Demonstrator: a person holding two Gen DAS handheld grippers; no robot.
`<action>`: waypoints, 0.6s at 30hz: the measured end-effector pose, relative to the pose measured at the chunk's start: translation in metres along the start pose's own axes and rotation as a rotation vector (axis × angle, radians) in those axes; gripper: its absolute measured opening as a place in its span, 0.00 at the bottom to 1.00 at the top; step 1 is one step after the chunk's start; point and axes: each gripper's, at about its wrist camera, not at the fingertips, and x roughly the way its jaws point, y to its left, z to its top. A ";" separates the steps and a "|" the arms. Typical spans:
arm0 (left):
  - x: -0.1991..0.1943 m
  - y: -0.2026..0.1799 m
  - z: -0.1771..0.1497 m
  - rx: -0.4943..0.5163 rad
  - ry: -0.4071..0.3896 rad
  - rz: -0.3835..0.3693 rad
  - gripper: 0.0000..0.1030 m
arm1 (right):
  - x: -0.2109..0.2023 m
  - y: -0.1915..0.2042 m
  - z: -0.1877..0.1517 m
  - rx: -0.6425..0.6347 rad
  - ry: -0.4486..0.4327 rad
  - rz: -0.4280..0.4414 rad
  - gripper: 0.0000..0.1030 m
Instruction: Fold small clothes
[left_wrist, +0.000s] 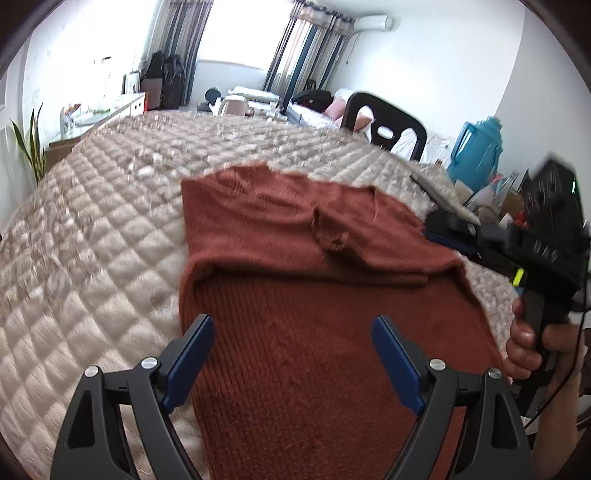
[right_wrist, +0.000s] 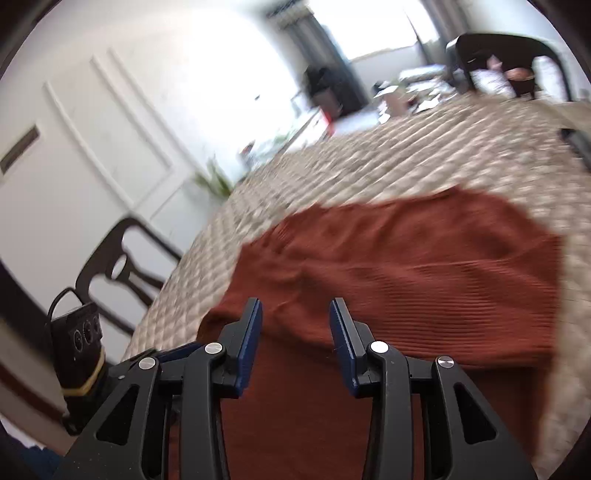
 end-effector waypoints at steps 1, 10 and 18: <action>-0.003 -0.002 0.006 0.008 -0.017 -0.001 0.86 | -0.010 -0.008 0.000 0.016 -0.022 -0.032 0.28; 0.020 -0.028 0.063 0.066 -0.095 -0.003 0.73 | -0.059 -0.094 -0.008 0.207 -0.122 -0.222 0.21; 0.079 -0.044 0.055 0.089 0.077 -0.065 0.41 | -0.033 -0.099 -0.020 0.138 0.022 -0.294 0.03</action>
